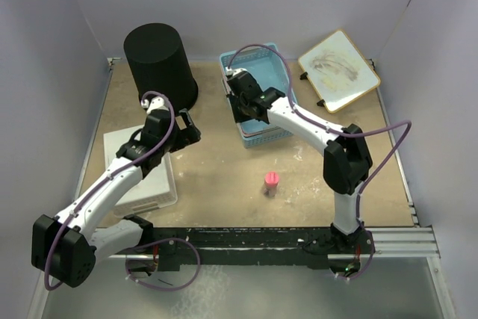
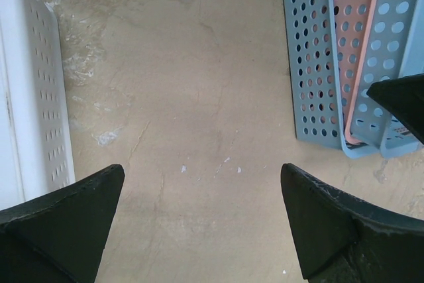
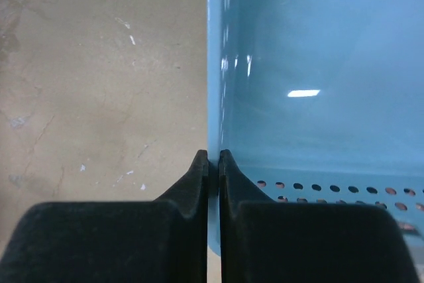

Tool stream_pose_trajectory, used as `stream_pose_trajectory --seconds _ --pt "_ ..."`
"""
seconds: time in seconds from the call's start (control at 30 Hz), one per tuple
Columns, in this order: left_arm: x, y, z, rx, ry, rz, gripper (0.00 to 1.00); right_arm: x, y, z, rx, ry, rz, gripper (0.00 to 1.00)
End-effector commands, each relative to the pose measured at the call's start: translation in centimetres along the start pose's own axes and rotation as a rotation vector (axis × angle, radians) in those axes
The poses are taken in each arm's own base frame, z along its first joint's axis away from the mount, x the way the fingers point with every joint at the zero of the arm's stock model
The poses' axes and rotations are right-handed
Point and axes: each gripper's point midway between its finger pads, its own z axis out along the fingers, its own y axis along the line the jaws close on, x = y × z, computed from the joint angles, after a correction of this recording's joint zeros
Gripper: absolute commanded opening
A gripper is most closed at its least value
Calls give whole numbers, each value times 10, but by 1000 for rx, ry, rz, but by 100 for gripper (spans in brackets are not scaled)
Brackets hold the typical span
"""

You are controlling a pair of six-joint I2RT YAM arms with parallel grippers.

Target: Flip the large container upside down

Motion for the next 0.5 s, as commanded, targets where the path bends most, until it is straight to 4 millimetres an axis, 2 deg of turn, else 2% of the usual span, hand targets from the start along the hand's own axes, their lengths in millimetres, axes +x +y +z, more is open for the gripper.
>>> stream_pose_trajectory --seconds 0.0,0.23,0.37,0.47 --pt "-9 -9 -6 36 -22 14 100 -41 -7 -41 19 -134 25 0" --pt "-13 -18 -7 66 -16 24 99 -71 -29 -111 61 -265 -19 0" --pt "-24 -29 -11 100 -35 24 99 -78 -45 -141 113 -309 -36 0" --pt "-22 -38 -7 136 -16 24 99 -80 -57 -160 152 -344 -36 0"
